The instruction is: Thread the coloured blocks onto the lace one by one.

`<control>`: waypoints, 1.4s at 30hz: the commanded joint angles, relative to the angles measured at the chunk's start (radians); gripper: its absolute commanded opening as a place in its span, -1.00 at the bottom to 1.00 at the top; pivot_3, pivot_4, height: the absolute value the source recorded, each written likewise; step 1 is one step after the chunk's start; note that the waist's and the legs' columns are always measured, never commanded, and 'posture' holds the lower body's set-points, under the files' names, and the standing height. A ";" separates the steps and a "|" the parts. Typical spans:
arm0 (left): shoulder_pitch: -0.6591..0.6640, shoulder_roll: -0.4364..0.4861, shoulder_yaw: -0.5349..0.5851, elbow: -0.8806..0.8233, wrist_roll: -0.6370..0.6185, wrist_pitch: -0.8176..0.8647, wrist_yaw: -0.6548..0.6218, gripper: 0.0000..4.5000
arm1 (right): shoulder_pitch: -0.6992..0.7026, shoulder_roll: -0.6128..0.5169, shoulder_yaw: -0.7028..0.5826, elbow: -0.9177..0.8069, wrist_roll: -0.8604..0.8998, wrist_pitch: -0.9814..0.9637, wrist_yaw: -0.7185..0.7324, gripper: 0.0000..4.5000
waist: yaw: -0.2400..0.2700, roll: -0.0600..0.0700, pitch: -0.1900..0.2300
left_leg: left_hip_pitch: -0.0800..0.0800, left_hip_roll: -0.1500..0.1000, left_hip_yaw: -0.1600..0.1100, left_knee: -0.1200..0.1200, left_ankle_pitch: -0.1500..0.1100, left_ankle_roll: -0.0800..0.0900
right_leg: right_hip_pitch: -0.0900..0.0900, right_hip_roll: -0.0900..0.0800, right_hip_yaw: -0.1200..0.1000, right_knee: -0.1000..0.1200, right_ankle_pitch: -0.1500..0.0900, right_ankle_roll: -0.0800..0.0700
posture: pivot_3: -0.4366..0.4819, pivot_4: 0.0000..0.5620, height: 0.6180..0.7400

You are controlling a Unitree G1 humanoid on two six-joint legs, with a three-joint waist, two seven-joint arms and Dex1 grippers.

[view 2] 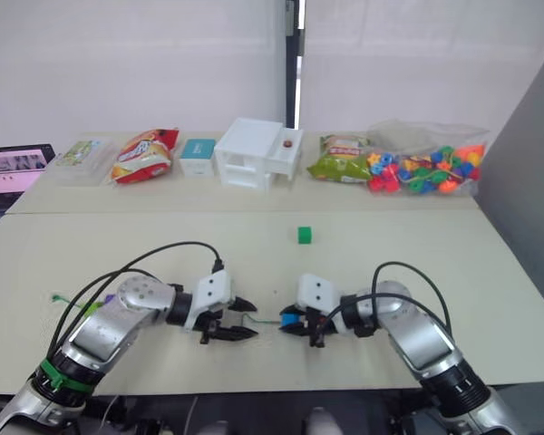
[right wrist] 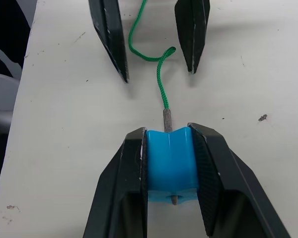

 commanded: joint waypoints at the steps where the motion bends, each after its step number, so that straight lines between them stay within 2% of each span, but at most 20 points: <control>1: 0.018 -0.012 -0.015 0.050 0.045 -0.079 0.028 0.04 | 0.011 -0.009 0.010 -0.029 0.013 0.018 0.014 -0.68 | 0.000 0.000 0.000 | 0.000 0.000 0.000 0.000 0.000 0.000 | 0.000 0.000 0.000 0.000 0.000 0.000 | -0.05 -0.47 1.00; 8: 0.005 -0.056 -0.019 0.057 0.023 -0.067 0.023 -0.96 | 0.024 -0.016 0.006 -0.047 0.016 0.028 0.010 -0.68 | 0.002 0.000 0.000 | 0.000 0.000 0.000 0.000 0.000 0.000 | 0.000 0.000 0.000 0.000 0.000 0.000 | -0.05 -0.47 1.00; 26: -0.007 -0.080 -0.037 -0.020 0.004 -0.014 -0.005 -0.98 | 0.037 -0.025 0.004 -0.057 0.012 0.033 -0.001 -0.68 | 0.002 0.000 0.000 | 0.000 0.000 0.000 0.000 0.000 0.000 | 0.000 0.000 0.000 0.000 0.000 0.000 | -0.05 -0.47 1.00; 42: -0.068 -0.132 -0.092 0.001 0.016 0.031 -0.013 -0.98 | 0.024 -0.016 0.012 -0.034 0.004 0.022 -0.006 -0.68 | 0.002 0.000 0.000 | 0.000 0.000 0.000 0.000 0.000 0.000 | 0.000 0.000 0.000 0.000 0.000 0.000 | -0.05 -0.47 1.00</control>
